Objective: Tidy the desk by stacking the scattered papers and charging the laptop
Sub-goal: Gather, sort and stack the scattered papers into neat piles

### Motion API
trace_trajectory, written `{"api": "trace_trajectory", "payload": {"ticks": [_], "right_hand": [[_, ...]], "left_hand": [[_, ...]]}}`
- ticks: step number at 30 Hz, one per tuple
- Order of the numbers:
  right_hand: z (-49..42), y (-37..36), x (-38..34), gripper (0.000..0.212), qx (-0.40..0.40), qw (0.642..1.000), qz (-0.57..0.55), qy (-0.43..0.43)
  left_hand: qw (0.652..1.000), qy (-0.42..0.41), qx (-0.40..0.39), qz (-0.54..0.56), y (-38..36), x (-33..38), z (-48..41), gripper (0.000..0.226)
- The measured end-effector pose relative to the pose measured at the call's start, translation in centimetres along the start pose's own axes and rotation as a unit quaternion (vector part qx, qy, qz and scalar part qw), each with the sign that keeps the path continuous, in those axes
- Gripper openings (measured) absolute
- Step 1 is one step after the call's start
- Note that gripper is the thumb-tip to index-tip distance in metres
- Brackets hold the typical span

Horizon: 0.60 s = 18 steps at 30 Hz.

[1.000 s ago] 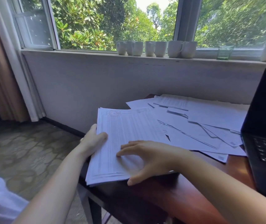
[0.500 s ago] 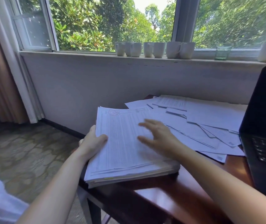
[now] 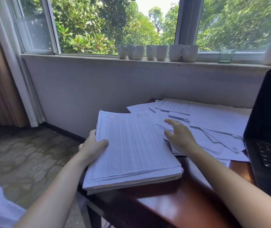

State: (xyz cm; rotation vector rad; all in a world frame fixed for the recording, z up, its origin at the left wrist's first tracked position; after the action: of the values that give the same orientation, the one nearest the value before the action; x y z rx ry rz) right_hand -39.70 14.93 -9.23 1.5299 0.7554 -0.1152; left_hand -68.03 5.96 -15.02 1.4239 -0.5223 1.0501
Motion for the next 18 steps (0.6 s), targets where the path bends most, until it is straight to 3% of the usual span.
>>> {"api": "trace_trajectory", "payload": {"ticks": [2, 5, 9, 12, 14, 18], "right_hand": [[-0.5, 0.0, 3.1, 0.052, -0.026, 0.988, 0.140, -0.060], [-0.6, 0.1, 6.9, 0.054, -0.059, 0.970, 0.191, -0.142], [-1.1, 1.2, 6.7, 0.043, -0.055, 0.960, 0.243, -0.129], [-1.4, 2.3, 6.2, 0.031, -0.045, 0.944, 0.306, -0.118], [-1.3, 2.6, 6.5, 0.030, -0.052, 0.941, 0.312, -0.120], [-0.9, 3.4, 6.9, 0.029, -0.063, 0.962, 0.240, -0.113]], "left_hand": [[0.999, -0.007, 0.014, -0.034, -0.3, 0.9, 0.7, 0.056], [0.995, -0.037, 0.044, -0.080, -0.3, 1.6, 1.2, 0.056], [0.994, -0.046, 0.055, -0.080, -0.1, 1.3, 1.2, 0.061], [0.995, -0.042, 0.057, -0.071, 0.0, 1.4, 1.3, 0.052], [0.995, -0.040, 0.061, -0.072, -0.1, 1.4, 1.5, 0.047], [0.994, -0.044, 0.062, -0.079, -0.1, 1.6, 1.4, 0.059]]}}
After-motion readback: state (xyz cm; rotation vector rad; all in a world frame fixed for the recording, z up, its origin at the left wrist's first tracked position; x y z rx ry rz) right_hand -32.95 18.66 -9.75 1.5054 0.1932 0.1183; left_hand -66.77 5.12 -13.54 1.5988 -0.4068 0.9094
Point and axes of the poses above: each hand's wrist, its own z-axis away from the middle knuckle, its own y-axis out of the back of the hand, x = y × z, the point moved 7 cm from there along -z, towards the middle knuckle, and after that the axes turned 11 degrees about -x, right-handed, at the moved point
